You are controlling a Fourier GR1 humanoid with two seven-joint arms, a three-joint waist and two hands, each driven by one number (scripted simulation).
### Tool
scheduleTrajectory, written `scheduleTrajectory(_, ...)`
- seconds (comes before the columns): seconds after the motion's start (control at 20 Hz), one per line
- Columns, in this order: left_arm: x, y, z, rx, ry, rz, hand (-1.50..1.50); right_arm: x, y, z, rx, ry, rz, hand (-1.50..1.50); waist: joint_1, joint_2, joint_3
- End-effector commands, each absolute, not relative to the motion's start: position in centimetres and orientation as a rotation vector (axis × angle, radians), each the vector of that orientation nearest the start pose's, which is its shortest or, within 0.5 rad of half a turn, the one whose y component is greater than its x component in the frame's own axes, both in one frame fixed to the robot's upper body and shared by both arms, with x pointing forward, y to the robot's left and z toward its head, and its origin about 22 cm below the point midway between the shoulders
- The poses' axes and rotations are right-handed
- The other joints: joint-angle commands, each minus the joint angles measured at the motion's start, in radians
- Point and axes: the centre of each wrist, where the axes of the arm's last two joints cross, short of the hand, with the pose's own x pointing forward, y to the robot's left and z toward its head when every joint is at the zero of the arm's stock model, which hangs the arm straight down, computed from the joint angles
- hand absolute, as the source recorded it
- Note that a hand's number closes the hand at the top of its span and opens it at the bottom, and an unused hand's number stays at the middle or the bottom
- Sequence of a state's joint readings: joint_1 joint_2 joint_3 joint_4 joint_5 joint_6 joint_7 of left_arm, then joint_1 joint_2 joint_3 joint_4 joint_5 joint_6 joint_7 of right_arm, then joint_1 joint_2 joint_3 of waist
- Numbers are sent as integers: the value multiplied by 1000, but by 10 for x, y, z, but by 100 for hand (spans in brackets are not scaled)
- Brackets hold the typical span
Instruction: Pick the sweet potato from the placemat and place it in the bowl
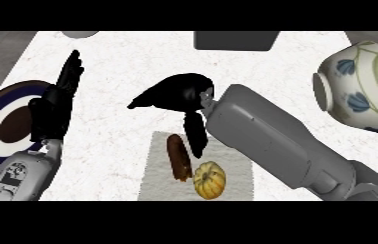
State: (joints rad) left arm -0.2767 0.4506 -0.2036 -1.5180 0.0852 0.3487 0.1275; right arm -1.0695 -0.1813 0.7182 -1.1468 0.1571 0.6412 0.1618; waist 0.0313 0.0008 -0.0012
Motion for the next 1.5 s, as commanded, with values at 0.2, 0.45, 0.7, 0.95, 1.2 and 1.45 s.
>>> scheduleTrajectory(0.2,290,248,75,348,-1667,-186,0,336,42,134,79,-1066,2158,-150,1,5,0)
scheduleTrajectory(0.45,283,271,71,392,-1653,-198,0,314,51,122,53,-983,2251,-150,0,0,0)
scheduleTrajectory(0.7,291,269,88,363,-1643,-167,0,309,46,99,-46,-842,2349,-150,-17,-1,1)
scheduleTrajectory(0.95,295,262,73,389,-1650,-170,0,298,41,75,-94,-786,2355,-150,-22,0,1)
scheduleTrajectory(1.2,287,255,74,370,-1653,-180,0,313,36,64,-139,-809,2319,-150,-6,3,1)
scheduleTrajectory(1.45,287,263,76,377,-1642,-188,0,320,20,36,-124,-795,2301,-150,1,5,1)
